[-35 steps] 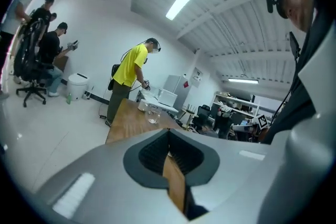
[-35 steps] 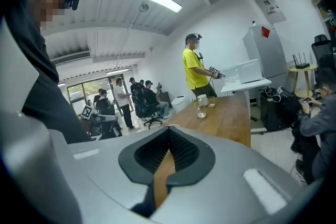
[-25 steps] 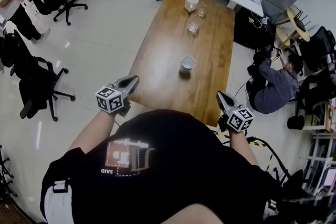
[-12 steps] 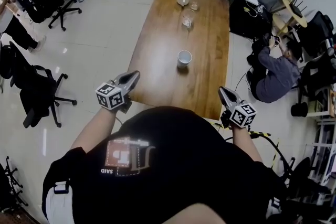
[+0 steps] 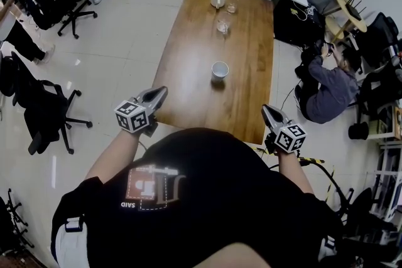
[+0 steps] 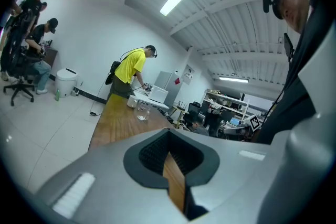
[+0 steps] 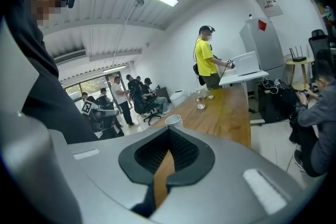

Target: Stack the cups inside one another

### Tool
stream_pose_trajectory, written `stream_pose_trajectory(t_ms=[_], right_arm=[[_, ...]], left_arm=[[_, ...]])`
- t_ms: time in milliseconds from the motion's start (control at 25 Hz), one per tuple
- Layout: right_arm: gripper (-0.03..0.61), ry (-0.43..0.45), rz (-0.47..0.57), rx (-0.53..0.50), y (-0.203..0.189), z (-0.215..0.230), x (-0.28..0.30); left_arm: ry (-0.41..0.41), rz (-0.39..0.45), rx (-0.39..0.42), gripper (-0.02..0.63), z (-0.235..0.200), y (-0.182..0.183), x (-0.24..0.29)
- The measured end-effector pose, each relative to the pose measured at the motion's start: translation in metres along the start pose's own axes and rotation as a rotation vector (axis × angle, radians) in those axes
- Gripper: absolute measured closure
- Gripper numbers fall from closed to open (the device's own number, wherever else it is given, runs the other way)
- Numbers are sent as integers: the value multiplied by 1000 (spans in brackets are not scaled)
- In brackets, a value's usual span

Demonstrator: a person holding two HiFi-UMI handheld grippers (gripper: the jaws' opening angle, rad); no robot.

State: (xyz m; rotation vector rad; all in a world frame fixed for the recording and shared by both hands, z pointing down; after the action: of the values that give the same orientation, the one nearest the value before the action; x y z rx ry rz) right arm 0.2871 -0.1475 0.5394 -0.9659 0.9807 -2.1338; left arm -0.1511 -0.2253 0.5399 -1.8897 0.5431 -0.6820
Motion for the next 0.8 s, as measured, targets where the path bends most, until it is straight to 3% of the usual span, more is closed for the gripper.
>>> stream_pose_trajectory(t_ms=[800], right_arm=[[566,14,-12,-14,-1,-2,2]], left_arm=[[2,-7,5,612,1,-2,-3]])
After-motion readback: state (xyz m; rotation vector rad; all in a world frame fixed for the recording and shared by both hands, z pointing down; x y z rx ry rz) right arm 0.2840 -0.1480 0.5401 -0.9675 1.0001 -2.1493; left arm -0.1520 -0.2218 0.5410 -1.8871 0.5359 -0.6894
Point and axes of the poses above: the fingertips, and each gripper's own axes: x forward along the fingers, z to its right, y out of its top, the point moved 6 cm from there along -x, backward along the fingers, and after that the axes turned 7 degrees about x, right-handed, at the moved point
